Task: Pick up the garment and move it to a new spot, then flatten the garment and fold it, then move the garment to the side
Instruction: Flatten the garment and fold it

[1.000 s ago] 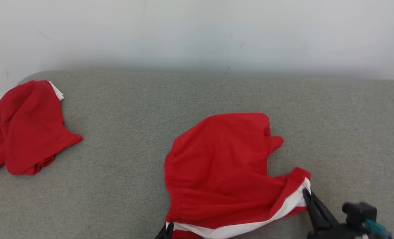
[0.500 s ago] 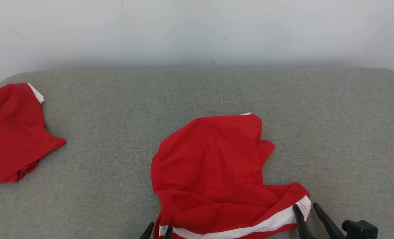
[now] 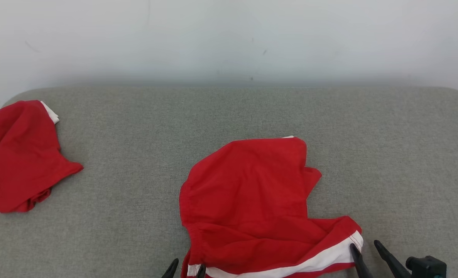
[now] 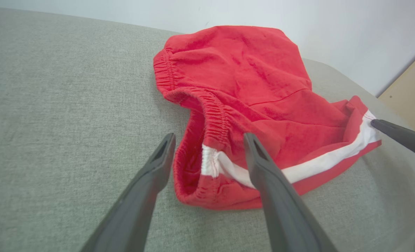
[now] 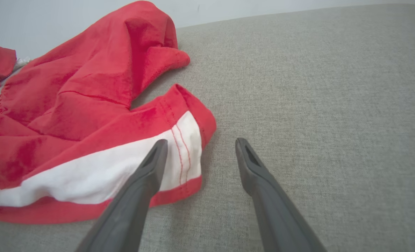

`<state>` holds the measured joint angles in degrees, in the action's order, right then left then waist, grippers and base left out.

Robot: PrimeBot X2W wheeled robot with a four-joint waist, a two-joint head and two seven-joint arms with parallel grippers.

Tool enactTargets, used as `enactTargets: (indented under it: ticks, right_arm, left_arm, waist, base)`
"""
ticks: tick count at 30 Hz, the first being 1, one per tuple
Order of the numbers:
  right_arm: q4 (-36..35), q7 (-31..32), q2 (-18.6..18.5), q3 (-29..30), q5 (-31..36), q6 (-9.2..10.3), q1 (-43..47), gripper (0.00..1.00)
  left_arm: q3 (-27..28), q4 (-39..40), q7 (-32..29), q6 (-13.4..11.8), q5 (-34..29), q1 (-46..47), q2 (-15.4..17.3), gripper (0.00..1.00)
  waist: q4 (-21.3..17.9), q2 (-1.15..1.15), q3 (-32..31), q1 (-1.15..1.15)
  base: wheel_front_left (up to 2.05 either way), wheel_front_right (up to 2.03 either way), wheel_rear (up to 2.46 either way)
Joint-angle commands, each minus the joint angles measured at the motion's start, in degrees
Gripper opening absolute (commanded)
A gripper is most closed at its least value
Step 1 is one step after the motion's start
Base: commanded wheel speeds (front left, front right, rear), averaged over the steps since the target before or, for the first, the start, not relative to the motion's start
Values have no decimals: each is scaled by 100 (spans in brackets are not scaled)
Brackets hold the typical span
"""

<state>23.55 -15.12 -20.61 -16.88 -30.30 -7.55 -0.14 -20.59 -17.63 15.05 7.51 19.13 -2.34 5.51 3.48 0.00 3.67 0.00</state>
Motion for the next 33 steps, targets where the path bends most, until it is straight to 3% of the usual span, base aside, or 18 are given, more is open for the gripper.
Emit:
enactTargets:
  ticks: [1, 9, 10, 11, 12, 13, 18, 25, 33]
  right_arm:
    - [94, -3, -59, -68, -106, 13, -91, 100]
    - [434, -3, -195, -558, -525, 13, -334, 100]
    - [444, -3, -195, -588, -561, 13, -348, 91]
    - [441, -4, -204, -601, -580, 13, -357, 50]
    - [407, -4, -213, -582, -579, 13, -364, 0]
    - [387, -4, -209, -560, -586, 13, -342, 0]
    - [105, -4, -147, -377, -440, 13, -89, 0]
    - [-617, -5, 47, -50, -135, 13, 333, 0]
    - [-1289, -3, 185, 305, -238, 13, 258, 0]
  left_arm:
    - [-30, 48, 18, -6, -87, -44, 13, 100]
    - [-163, 44, 18, -6, -64, -25, -16, 100]
    - [-240, -11, 18, -6, -26, -8, 3, 100]
    - [-359, -92, 18, -6, 4, 37, 36, 100]
    - [-486, -155, 18, -6, 7, 100, 77, 60]
    - [-579, -199, 18, -6, 30, 174, 108, 0]
    - [-659, -274, 18, -6, 186, 282, 180, 0]
    - [-386, 179, 18, -6, 83, 54, 123, 0]
    - [-60, 731, 18, -6, 75, 234, 201, 0]
  waist:
    - [30, 0, -11, 0]
    - [103, 0, -20, 0]
    - [100, 0, -16, 0]
    - [106, 0, -15, 0]
    - [110, 0, -15, 0]
    - [114, 0, -15, 0]
    - [129, 0, -10, 0]
    - [101, 0, 82, 0]
    - [66, 0, 77, 0]
  base:
    - [0, 0, 0]
    - [0, 0, 0]
    - [0, 0, 0]
    - [0, 0, 0]
    - [0, 0, 0]
    - [0, 0, 0]
    - [0, 0, 0]
    - [0, 0, 0]
    - [0, 0, 0]
